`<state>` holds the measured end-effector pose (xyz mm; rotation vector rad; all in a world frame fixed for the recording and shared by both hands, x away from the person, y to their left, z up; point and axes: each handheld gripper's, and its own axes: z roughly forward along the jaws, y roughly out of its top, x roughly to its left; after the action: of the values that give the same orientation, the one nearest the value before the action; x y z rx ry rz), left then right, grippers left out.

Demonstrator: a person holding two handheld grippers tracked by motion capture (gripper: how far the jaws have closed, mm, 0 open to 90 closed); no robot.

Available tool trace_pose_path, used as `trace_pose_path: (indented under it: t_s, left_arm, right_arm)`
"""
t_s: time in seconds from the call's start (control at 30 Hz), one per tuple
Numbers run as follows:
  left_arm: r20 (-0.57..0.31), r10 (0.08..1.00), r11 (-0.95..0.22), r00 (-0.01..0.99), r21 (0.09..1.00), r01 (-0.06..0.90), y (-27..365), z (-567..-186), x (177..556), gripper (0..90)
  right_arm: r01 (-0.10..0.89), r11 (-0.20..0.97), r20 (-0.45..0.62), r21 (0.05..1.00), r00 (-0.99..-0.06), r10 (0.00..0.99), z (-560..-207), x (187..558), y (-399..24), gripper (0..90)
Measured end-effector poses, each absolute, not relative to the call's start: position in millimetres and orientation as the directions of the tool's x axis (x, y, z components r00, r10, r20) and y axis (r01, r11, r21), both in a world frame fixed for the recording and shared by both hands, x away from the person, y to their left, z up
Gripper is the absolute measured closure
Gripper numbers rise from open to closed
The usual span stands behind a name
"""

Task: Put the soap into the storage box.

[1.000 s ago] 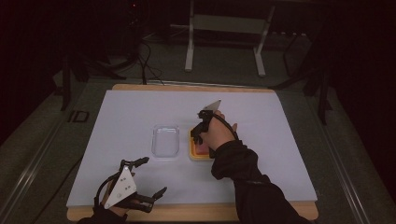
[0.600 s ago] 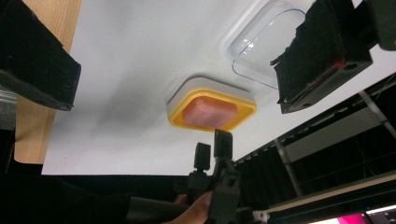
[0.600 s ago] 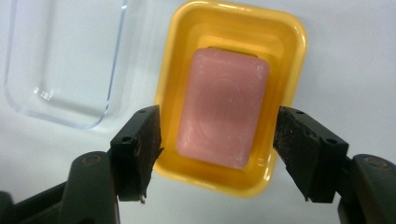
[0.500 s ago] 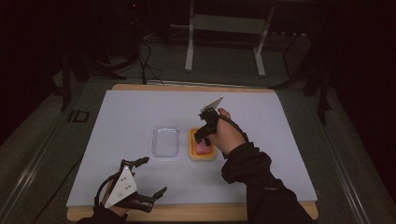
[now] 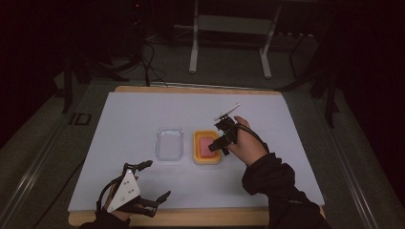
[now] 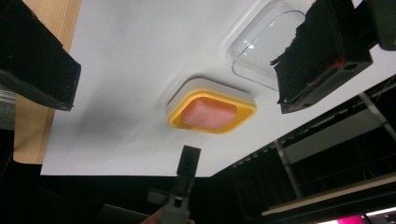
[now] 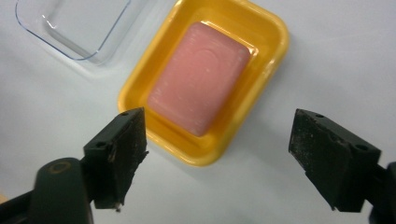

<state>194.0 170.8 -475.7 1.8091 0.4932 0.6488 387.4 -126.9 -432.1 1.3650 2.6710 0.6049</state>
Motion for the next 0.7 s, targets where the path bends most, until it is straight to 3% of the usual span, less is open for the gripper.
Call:
trace_pose_path:
  t_s: [0.43,0.7]
  left_arm:
    - [0.187,0.614,-0.316,0.766,0.949,0.021,170.2,-476.2,194.3,0.6]
    - [0.188,0.613,-0.316,0.768,0.948,0.021,169.8,-476.3,194.0,0.6]
  right_arm:
    - [0.72,0.433,0.13,0.543,-0.581,0.804,-431.3,369.7,-182.2,16.4]
    - [0.715,0.392,0.115,0.579,-0.548,0.829,-435.9,355.5,-211.7,17.1]
